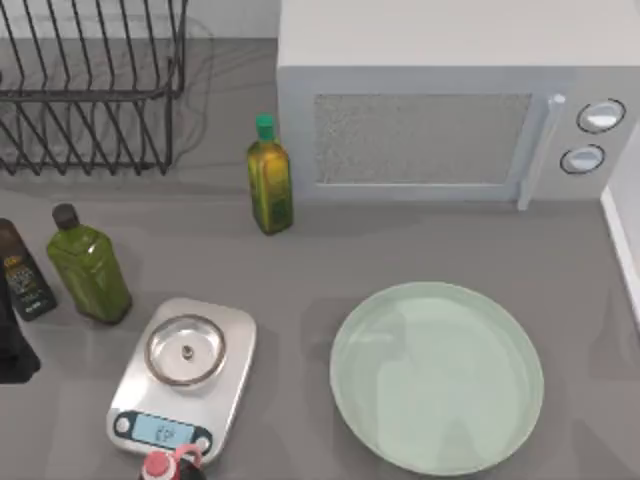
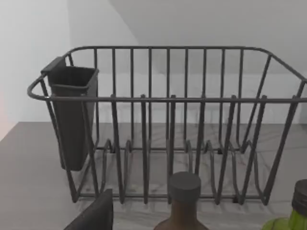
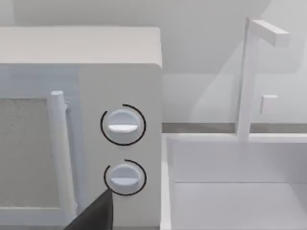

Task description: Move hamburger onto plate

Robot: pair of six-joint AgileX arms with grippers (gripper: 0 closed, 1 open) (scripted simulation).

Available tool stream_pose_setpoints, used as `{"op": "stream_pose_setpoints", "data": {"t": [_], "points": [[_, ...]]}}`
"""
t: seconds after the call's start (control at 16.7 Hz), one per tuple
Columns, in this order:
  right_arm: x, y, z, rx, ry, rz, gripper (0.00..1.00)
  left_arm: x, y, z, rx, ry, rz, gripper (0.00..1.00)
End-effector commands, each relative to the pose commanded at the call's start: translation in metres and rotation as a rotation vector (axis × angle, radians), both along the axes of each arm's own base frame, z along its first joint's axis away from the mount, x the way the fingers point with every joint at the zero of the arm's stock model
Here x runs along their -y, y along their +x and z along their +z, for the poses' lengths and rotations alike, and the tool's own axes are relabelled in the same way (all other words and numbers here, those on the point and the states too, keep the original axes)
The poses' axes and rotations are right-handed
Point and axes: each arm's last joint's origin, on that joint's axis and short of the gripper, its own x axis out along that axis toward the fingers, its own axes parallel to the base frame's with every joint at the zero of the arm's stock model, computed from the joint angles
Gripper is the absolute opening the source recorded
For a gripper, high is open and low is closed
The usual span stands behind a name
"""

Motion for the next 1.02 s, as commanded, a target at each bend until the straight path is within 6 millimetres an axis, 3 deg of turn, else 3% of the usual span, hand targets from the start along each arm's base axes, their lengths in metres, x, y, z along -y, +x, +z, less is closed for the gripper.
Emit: {"op": "stream_pose_setpoints", "data": {"t": [0.24, 0.42, 0.66, 1.02], "points": [[0.0, 0.001, 0.003, -0.04, -0.034, -0.001, 1.0, 0.0, 0.0, 0.0, 0.0, 0.0, 0.0, 1.0], [0.0, 0.004, 0.013, -0.19, -0.15, 0.013, 1.0, 0.0, 0.0, 0.0, 0.0, 0.0, 0.0, 1.0], [-0.002, 0.021, 0.021, -0.558, -0.375, 0.115, 1.0, 0.0, 0.0, 0.0, 0.0, 0.0, 0.0, 1.0], [-0.006, 0.06, 0.016, -1.132, -0.668, 0.469, 1.0, 0.0, 0.0, 0.0, 0.0, 0.0, 0.0, 1.0]]}}
